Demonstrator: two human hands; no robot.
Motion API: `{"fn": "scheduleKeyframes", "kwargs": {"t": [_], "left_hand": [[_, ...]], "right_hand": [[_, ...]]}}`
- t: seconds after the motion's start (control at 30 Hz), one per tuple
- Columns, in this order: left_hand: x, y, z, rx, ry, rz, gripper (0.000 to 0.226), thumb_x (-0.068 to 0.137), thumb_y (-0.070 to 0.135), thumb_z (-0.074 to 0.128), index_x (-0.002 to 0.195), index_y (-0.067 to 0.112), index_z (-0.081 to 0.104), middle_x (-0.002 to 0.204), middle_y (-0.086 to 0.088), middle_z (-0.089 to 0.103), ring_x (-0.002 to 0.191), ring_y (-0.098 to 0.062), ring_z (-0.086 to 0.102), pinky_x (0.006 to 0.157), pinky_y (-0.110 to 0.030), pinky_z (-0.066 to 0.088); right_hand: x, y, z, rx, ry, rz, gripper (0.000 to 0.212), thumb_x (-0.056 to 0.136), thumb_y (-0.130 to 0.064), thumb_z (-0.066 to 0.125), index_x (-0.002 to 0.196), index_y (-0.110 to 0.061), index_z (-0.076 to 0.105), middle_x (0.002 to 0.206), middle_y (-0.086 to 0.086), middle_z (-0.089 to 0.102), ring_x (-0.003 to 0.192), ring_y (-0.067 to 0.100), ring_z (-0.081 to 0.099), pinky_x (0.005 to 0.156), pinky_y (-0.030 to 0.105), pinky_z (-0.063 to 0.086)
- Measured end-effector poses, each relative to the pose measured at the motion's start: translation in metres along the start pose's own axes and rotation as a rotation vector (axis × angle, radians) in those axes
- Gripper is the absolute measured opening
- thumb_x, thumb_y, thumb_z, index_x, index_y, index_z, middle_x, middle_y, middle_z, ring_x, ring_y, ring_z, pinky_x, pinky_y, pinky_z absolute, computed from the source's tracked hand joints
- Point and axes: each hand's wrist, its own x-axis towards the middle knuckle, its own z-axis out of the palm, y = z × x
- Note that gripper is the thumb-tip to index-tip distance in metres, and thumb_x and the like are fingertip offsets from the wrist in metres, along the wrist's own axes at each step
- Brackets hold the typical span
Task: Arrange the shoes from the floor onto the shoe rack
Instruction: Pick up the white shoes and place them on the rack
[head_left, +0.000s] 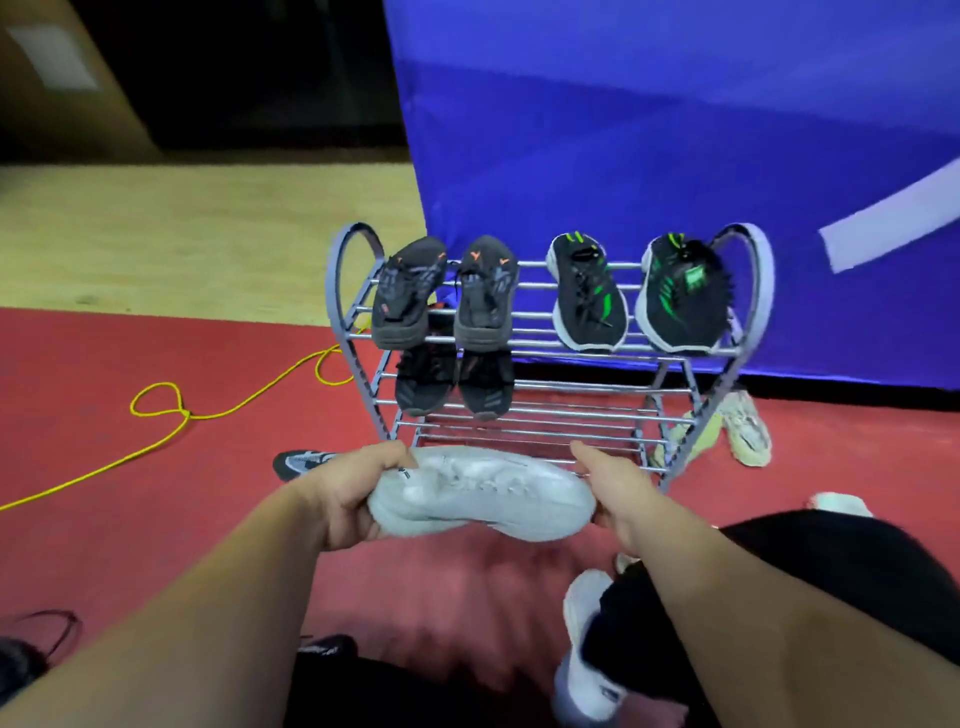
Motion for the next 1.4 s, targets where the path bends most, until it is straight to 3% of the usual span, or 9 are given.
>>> {"fn": "scheduleKeyframes", "kwargs": {"t": [0.17,0.33,0.53,0.7,0.87,1.03,1.13,1.27,1.4], "left_hand": [[-0.009,0.014,0.055,-0.002,-0.057,0.033,0.084,0.049,0.016,0.073,0.13,-0.003,0.065,0.131,-0.022,0.065,0.118,-0.037,0.065,0.105,-0.049,0.051],[0.01,0.02,0.089,0.089,-0.037,0.005,0.068,0.065,0.018,0.067,0.13,-0.003,0.065,0.116,-0.021,0.071,0.091,-0.033,0.07,0.08,-0.041,0.06],[0.058,0.001,0.137,0.277,0.044,-0.1,0.019,0.092,0.016,0.054,0.099,0.006,0.068,0.077,-0.014,0.072,0.056,-0.029,0.069,0.052,-0.037,0.058],[0.082,0.014,0.18,0.341,-0.005,-0.101,0.012,0.092,0.018,0.058,0.091,0.01,0.067,0.074,-0.012,0.071,0.058,-0.028,0.068,0.059,-0.042,0.061],[0.096,0.029,0.227,0.307,-0.037,-0.052,0.014,0.088,0.017,0.059,0.098,0.012,0.067,0.076,-0.01,0.072,0.062,-0.027,0.069,0.065,-0.042,0.061],[0.103,0.025,0.278,0.442,-0.126,-0.051,0.022,0.094,0.03,0.06,0.11,0.015,0.065,0.102,-0.008,0.064,0.095,-0.031,0.066,0.087,-0.05,0.058],[0.108,0.025,0.308,0.505,-0.13,-0.046,0.018,0.095,0.029,0.061,0.108,0.016,0.062,0.11,-0.007,0.057,0.107,-0.031,0.061,0.091,-0.053,0.057],[0.113,0.024,0.355,0.537,-0.188,-0.038,0.026,0.095,0.029,0.061,0.115,0.014,0.065,0.098,-0.004,0.056,0.08,-0.023,0.057,0.084,-0.048,0.059],[0.112,0.019,0.389,0.564,-0.211,-0.011,0.026,0.095,0.029,0.063,0.116,0.013,0.063,0.099,-0.006,0.058,0.078,-0.022,0.06,0.069,-0.041,0.058]], "right_hand": [[-0.021,0.011,-0.058,0.314,-0.027,0.114,0.063,0.091,-0.07,0.055,0.12,-0.016,0.07,0.104,0.009,0.079,0.097,0.032,0.075,0.081,0.044,0.061],[-0.033,0.006,-0.087,0.549,-0.138,0.126,0.072,0.094,-0.066,0.056,0.126,-0.002,0.066,0.114,0.023,0.074,0.101,0.04,0.074,0.075,0.045,0.062],[-0.04,0.02,-0.113,0.301,-0.032,0.189,0.029,0.095,-0.021,0.068,0.116,-0.001,0.07,0.095,0.016,0.078,0.071,0.029,0.076,0.056,0.036,0.06],[-0.031,0.021,-0.144,0.184,0.185,0.17,0.009,0.093,-0.008,0.066,0.095,-0.004,0.073,0.066,0.009,0.073,0.053,0.023,0.069,0.05,0.031,0.056],[-0.027,0.042,-0.18,0.267,0.291,0.197,0.016,0.092,-0.01,0.068,0.104,0.0,0.072,0.105,0.02,0.077,0.094,0.037,0.075,0.087,0.053,0.058],[-0.047,0.078,-0.24,0.476,0.466,0.206,0.004,0.096,-0.003,0.062,0.099,-0.005,0.06,0.085,0.012,0.069,0.073,0.03,0.068,0.078,0.047,0.057],[-0.044,0.1,-0.281,0.56,0.65,0.222,0.012,0.093,-0.003,0.061,0.105,-0.003,0.063,0.097,0.014,0.072,0.077,0.031,0.07,0.078,0.05,0.062],[-0.035,0.129,-0.32,0.78,0.831,0.179,0.039,0.095,-0.012,0.056,0.133,-0.01,0.06,0.134,0.011,0.066,0.101,0.027,0.067,0.071,0.032,0.058],[-0.038,0.136,-0.338,0.958,0.912,0.126,0.056,0.09,-0.001,0.059,0.144,-0.016,0.05,0.125,0.01,0.067,0.071,0.024,0.064,0.042,0.021,0.049]]}}
